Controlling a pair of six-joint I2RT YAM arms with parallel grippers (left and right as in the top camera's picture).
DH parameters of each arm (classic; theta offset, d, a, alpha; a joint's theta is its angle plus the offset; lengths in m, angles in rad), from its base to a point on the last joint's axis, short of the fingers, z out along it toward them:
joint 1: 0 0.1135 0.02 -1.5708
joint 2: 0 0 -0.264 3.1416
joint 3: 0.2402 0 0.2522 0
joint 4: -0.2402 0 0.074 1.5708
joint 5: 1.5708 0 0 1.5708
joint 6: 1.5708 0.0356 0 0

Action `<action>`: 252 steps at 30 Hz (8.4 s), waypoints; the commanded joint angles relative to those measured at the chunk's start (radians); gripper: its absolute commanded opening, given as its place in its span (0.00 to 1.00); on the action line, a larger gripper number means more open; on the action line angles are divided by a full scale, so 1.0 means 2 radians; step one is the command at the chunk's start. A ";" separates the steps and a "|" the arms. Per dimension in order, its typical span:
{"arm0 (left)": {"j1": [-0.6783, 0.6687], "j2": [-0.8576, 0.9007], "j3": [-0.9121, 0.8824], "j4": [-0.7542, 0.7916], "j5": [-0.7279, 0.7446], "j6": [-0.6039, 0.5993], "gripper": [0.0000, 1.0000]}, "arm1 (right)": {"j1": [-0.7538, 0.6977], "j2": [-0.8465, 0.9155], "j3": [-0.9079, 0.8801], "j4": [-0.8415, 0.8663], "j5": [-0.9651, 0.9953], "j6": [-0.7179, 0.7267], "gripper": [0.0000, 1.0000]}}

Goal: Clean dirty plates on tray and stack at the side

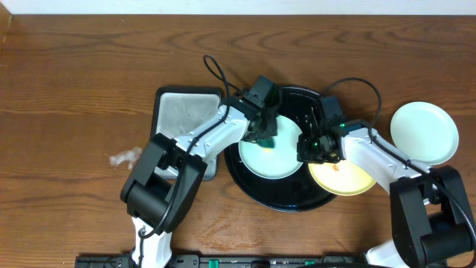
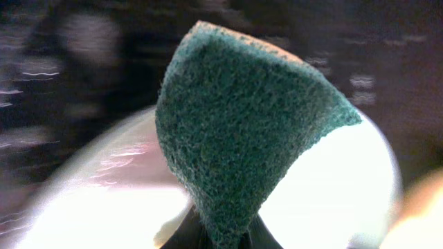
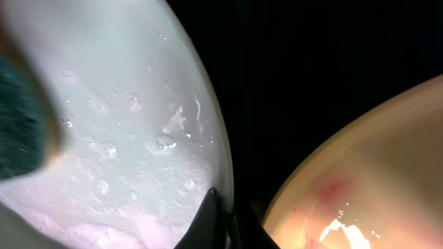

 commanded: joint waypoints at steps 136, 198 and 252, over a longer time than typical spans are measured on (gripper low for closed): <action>0.212 -0.352 -0.049 -0.246 -0.092 0.127 0.82 | 0.363 -0.263 0.072 -0.060 0.667 -0.283 0.01; 0.212 -0.352 -0.049 -0.246 -0.092 0.128 0.82 | -0.295 -0.300 0.103 -0.131 0.009 -0.084 0.01; 0.212 -0.352 -0.049 -0.246 -0.092 0.127 0.82 | -0.248 -0.152 -0.071 -0.098 0.146 -0.060 0.28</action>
